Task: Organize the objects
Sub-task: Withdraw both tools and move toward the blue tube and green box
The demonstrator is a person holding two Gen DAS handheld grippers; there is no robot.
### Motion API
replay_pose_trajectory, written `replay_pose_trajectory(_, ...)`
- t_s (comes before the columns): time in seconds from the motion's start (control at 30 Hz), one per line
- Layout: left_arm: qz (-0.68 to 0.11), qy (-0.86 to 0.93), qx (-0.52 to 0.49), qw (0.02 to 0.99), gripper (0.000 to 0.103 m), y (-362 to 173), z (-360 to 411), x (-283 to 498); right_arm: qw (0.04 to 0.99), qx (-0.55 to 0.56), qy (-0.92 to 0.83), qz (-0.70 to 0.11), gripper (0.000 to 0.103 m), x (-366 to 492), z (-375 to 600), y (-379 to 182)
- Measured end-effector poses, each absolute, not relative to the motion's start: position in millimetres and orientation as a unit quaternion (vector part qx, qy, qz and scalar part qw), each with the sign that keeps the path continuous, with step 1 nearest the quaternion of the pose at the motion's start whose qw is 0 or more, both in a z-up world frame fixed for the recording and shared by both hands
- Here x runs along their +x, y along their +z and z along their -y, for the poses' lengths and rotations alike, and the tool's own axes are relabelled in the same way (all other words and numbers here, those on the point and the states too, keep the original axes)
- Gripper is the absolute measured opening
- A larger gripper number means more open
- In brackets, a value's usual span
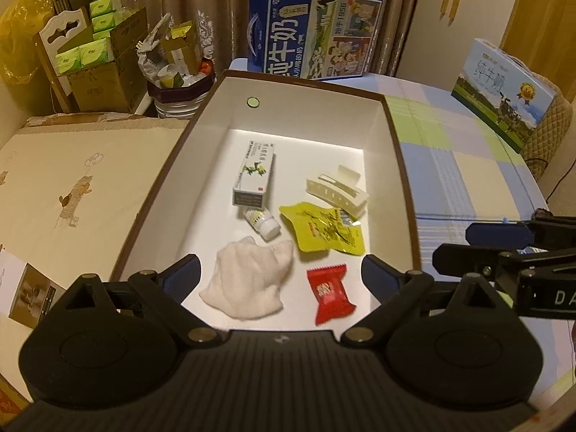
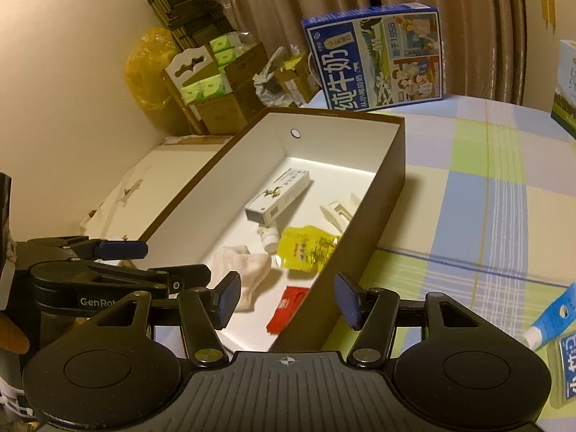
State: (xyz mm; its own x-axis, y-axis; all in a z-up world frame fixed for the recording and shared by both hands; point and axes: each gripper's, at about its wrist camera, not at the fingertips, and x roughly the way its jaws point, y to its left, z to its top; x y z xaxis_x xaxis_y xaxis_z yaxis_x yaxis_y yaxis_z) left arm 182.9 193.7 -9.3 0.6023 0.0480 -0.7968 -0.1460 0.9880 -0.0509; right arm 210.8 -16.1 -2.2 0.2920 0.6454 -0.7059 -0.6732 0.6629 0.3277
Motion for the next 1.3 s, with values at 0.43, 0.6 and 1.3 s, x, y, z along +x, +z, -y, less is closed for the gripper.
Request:
replay_pose_trajectory(0.43,-0.453,0.031,-0.044,0.89,0.094,-9.3,-132.5,162.8,0.802,0.009,0.39,-0.452,0.055,200.2,84.2,1.1)
replay_pose_trajectory(0.6,-0.458,0.016,-0.035,0.888,0.094,-9.8,-101.3,162.2,0.805,0.018,0.378,-0.457,0.055,199.7,115.5,3.1)
replay_pose_trajectory(1.3,-0.488,-0.029,-0.007,0.872,0.094,-25.2,-1.8,175.3,0.813,0.06,0.289,-0.502,0.056,218.5,232.8,-14.6)
